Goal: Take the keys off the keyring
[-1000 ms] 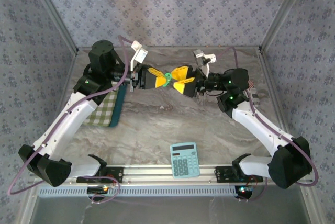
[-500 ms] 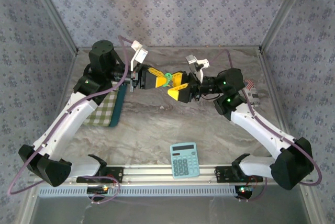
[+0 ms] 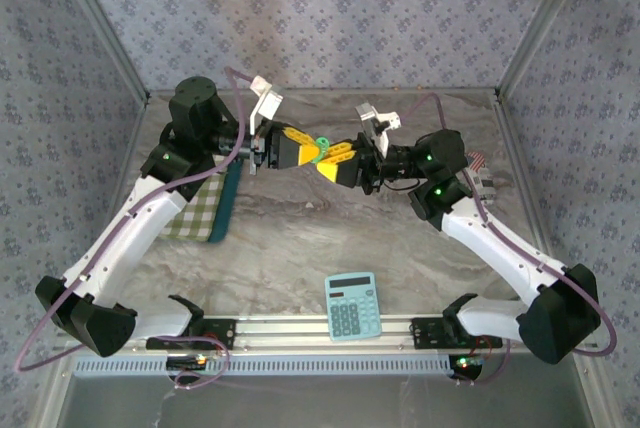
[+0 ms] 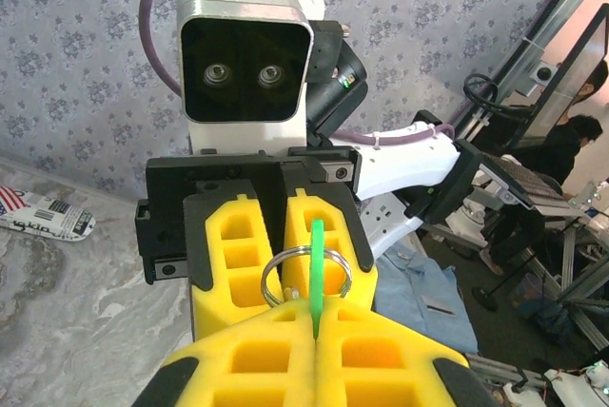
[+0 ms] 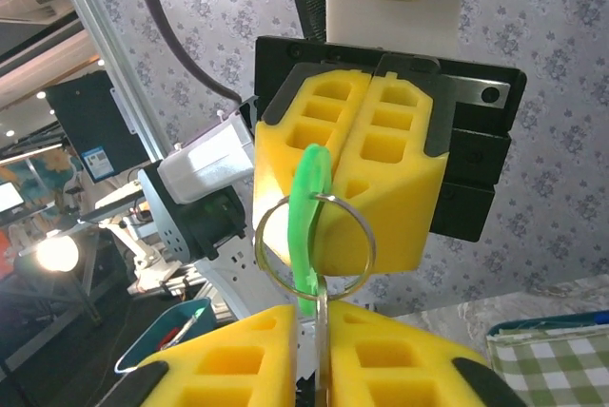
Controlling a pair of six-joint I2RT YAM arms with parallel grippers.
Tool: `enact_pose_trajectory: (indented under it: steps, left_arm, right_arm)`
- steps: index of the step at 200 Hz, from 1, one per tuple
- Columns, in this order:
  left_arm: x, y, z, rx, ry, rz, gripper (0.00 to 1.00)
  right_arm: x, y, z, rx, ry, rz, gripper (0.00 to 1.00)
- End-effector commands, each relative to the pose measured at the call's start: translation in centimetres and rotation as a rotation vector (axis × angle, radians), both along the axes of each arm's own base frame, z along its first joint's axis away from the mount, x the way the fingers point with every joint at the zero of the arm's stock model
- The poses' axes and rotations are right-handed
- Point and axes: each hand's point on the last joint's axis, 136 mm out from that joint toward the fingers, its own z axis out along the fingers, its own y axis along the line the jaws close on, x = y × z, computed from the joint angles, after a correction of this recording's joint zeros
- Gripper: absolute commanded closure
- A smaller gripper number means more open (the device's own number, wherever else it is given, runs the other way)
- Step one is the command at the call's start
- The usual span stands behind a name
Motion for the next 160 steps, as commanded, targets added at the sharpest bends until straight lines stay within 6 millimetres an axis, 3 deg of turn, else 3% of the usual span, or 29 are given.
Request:
enact_pose_trajectory:
  steps: [1, 39, 67, 104, 138, 160]
  left_arm:
    - [-0.4, 0.3, 1.0, -0.027, -0.038, 0.007, 1.00]
    - [-0.1, 1.0, 0.9, -0.032, -0.046, 0.047, 1.00]
    - [0.0, 1.2, 0.8, -0.033, -0.042, 0.058, 1.00]
    - [0.4, 1.1, 1.0, -0.041, -0.041, 0.067, 1.00]
    - [0.6, 1.0, 1.2, -0.043, -0.041, 0.074, 1.00]
    - [0.7, 0.9, 1.1, -0.040, -0.031, 0.073, 1.00]
  right_arm:
    - [-0.4, -0.7, 1.9, 0.038, -0.043, -0.029, 0.90]
    - [0.5, -1.4, 1.1, 0.015, -0.003, -0.075, 0.99]
    - [0.0, -1.4, 0.5, -0.018, -0.003, -0.079, 1.00]
    - [-0.4, -1.4, 0.4, -0.030, -0.010, -0.075, 1.00]
    - [-0.4, -1.0, -0.1, -0.049, 0.011, -0.058, 0.89]
    - [-0.6, -0.7, -0.1, -0.046, 0.008, -0.047, 0.95]
